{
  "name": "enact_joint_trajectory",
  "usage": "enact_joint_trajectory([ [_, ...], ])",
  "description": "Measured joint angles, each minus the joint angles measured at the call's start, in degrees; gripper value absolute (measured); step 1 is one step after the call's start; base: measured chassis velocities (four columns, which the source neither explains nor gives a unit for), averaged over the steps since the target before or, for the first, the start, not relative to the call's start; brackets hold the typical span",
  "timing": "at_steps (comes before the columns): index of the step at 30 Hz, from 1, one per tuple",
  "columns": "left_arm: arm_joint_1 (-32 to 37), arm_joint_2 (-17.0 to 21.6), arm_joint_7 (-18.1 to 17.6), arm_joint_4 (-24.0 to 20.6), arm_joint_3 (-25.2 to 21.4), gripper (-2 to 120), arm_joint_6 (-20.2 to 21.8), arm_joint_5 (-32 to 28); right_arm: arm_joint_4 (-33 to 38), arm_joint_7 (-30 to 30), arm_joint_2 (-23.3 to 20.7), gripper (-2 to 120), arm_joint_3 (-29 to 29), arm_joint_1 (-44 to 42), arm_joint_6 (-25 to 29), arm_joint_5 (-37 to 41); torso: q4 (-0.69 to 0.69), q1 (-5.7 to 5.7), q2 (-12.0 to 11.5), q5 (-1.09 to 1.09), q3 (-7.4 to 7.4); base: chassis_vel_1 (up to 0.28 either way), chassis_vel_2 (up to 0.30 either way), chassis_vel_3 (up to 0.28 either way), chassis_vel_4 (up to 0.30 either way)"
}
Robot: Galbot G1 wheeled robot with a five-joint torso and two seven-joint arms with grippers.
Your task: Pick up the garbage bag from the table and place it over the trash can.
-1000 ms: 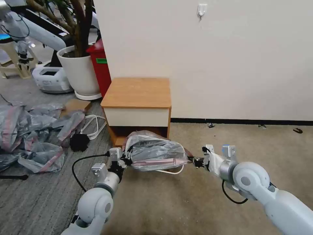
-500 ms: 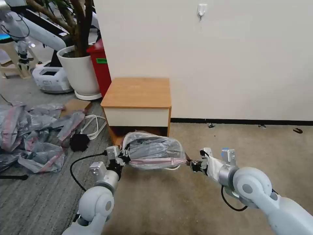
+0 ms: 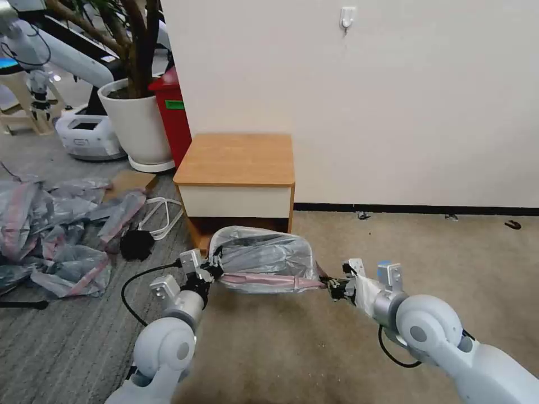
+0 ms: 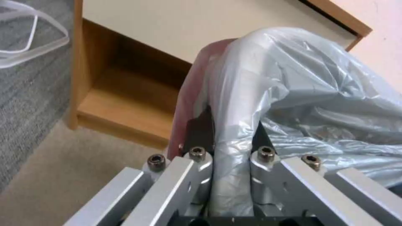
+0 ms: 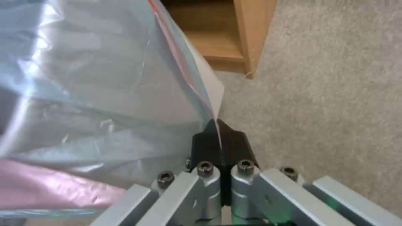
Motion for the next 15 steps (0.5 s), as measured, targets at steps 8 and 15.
enact_joint_trajectory([
  [8,-1.04,-0.49,-2.63,0.08,0.86,5,0.07,-3.1,0.01,-0.3,0.03,0,-1.05,0.04,1.62,-4.25,0.0,0.0,0.0,0.0,0.0,0.0,0.0,0.0,0.0],
  [15,-2.15,-0.81,-5.34,0.36,1.56,5,0.43,-5.77,-0.92,-0.07,1.05,0,-2.52,-0.04,4.1,-8.52,0.0,0.0,0.0,0.01,0.0,0.0,0.0,0.0,0.0],
])
